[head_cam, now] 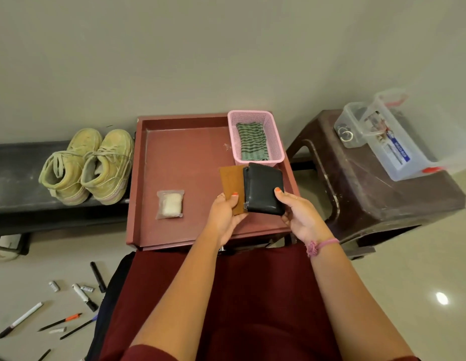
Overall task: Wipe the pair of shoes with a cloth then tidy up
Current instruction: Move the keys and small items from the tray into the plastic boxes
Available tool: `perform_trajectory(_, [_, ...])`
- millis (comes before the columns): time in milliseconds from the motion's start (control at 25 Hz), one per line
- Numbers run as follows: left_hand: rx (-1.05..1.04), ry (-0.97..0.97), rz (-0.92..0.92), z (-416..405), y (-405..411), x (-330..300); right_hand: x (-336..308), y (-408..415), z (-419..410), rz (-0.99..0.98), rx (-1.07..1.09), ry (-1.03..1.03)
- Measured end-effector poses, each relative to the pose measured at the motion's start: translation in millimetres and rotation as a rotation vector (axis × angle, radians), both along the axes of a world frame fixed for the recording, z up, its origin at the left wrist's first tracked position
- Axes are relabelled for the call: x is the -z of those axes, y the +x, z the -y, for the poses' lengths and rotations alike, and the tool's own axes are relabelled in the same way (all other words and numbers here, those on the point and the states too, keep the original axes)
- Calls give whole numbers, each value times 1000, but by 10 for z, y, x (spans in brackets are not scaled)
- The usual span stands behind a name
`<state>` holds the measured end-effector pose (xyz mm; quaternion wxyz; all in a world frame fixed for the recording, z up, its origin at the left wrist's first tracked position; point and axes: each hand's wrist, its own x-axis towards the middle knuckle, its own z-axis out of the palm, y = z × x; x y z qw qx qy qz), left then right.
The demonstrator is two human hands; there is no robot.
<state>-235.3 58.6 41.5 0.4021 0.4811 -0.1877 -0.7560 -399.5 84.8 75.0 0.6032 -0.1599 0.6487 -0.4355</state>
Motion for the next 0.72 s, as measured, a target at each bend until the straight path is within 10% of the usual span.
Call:
perform_trajectory(320, [133,-102,-166,-153,-667,-718,-737,-486,-204,-26,33,-187])
perform_trajectory(600, [158,-140,-151,-159,-1560,-1095,-982,-985,-342,-610,116,-379])
perform_trajectory(720, [140,-120,-154,-98,-1919,-1159,-1124,-1269,-407,-407,95,-317])
